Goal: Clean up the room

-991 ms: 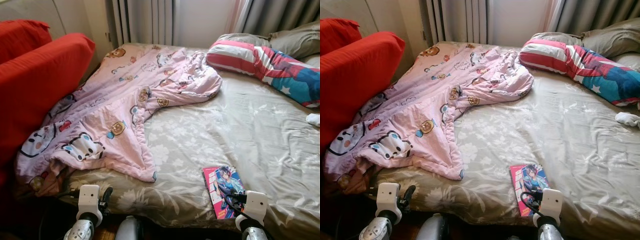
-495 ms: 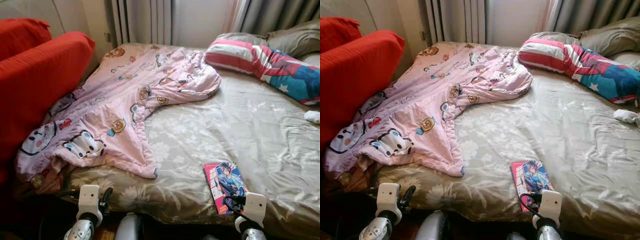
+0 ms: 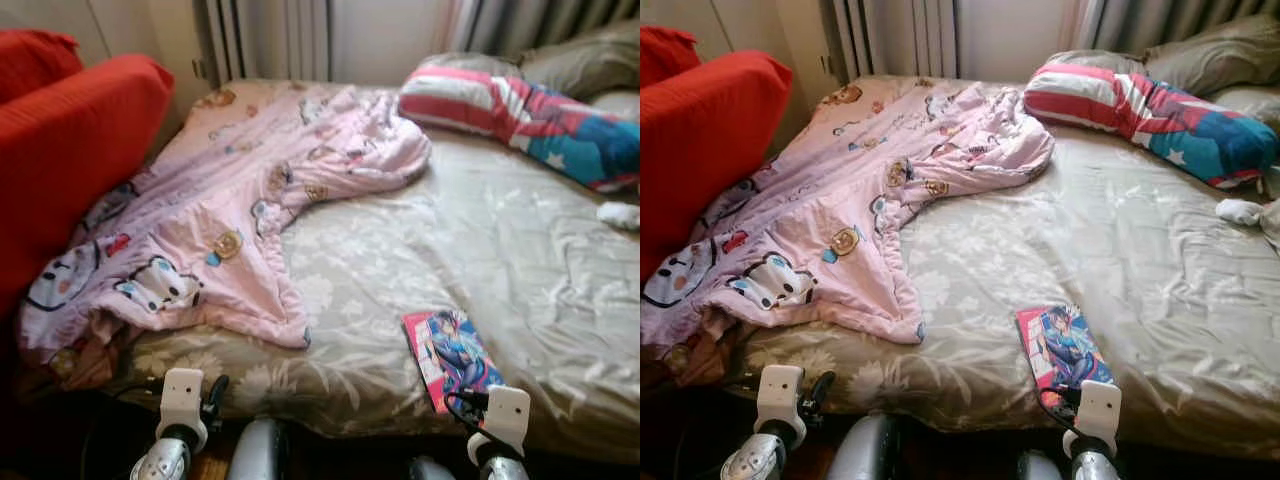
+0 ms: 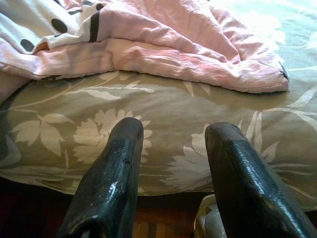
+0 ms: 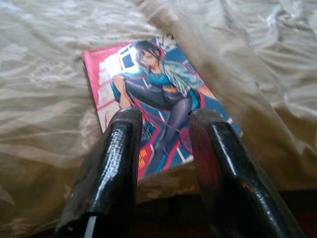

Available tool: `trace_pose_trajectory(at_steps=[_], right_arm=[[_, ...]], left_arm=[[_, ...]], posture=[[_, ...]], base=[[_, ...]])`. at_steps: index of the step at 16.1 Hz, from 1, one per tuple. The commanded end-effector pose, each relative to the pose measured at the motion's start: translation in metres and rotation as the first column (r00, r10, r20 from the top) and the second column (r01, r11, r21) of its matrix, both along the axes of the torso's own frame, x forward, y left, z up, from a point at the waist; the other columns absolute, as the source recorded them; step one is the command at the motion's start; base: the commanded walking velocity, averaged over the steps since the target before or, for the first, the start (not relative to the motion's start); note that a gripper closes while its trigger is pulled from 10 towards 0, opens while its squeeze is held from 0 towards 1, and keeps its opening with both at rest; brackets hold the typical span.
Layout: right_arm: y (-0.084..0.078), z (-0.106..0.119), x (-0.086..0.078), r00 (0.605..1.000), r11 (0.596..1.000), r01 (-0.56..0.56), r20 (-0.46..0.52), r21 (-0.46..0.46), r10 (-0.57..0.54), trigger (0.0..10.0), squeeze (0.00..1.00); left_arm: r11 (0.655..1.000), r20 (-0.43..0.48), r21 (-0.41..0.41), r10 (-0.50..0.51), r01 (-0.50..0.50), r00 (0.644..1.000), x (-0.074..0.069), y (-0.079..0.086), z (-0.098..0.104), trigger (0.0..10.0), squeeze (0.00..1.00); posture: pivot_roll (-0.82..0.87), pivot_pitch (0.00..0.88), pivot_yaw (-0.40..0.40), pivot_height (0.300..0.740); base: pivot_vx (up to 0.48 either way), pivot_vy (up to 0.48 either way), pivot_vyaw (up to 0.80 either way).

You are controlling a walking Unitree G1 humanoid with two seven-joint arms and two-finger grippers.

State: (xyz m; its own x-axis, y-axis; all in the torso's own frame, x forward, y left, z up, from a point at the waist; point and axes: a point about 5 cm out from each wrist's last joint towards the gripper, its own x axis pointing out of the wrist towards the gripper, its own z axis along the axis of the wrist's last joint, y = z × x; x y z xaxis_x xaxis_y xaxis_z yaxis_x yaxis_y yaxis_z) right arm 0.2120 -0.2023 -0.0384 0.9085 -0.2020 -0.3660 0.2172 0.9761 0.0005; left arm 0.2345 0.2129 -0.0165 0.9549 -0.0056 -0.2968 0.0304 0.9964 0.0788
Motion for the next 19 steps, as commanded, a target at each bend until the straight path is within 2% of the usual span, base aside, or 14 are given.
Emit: trace_pose_trajectory(at_steps=[1, 8, 9, 14, 16, 19], right_arm=[[0.0013, -0.0005, -0.0001, 1.0, 1.0, -0.005, -0.001, 0.003, 0.005, 10.0, 0.0], [0.0073, 0.0004, 0.0038, 0.999, 0.998, -0.052, -0.005, -0.022, 0.052, 10.0, 0.0], [0.0074, 0.0004, 0.0036, 0.999, 0.999, -0.049, -0.003, -0.02, 0.049, 10.0, 0.0], [0.0055, -0.0006, 0.0023, 1.0, 1.0, -0.019, -0.002, 0.008, 0.019, 10.0, 0.0], [0.0066, -0.0022, 0.0015, 0.998, 0.999, -0.05, -0.024, -0.02, 0.05, 10.0, 0.0], [0.0101, -0.0014, 0.0024, 0.998, 0.998, -0.055, -0.011, -0.007, 0.055, 10.0, 0.0]], left_arm=[[1.0, -0.005, 0.009, -0.005, 0.005, 1.0, 0.0009, 0.0012, 0.0007, 10.0, 0.0], [1.0, 0.003, 0.011, -0.009, 0.009, 1.0, 0.0027, 0.0005, 0.0027, 10.0, 0.0], [1.0, 0.004, 0.012, -0.008, 0.008, 1.0, 0.0029, 0.001, 0.0031, 10.0, 0.0], [1.0, 0.004, 0.021, -0.017, 0.017, 1.0, 0.0044, 0.0013, 0.0041, 10.0, 0.0], [1.0, 0.007, 0.021, -0.023, 0.023, 1.0, 0.0053, -0.0009, 0.0046, 10.0, 0.0], [0.999, 0.008, 0.025, -0.027, 0.027, 1.0, 0.0052, -0.0003, 0.0052, 10.0, 0.0]], posture=[[0.07, 0.096, 0.02, 0.606], [0.08, 0.108, 0.023, 0.606], [0.08, 0.111, 0.024, 0.606], [0.07, 0.124, 0.029, 0.606], [0.07, 0.131, 0.029, 0.606], [0.08, 0.141, 0.032, 0.606]], base=[[0.0, 0.0, 0.0], [0.0, 0.0, 0.09], [0.244, 0.0, 0.75], [0.265, 0.0, 0.0], [0.285, 0.0, 0.0], [0.287, 0.0, 0.38]])
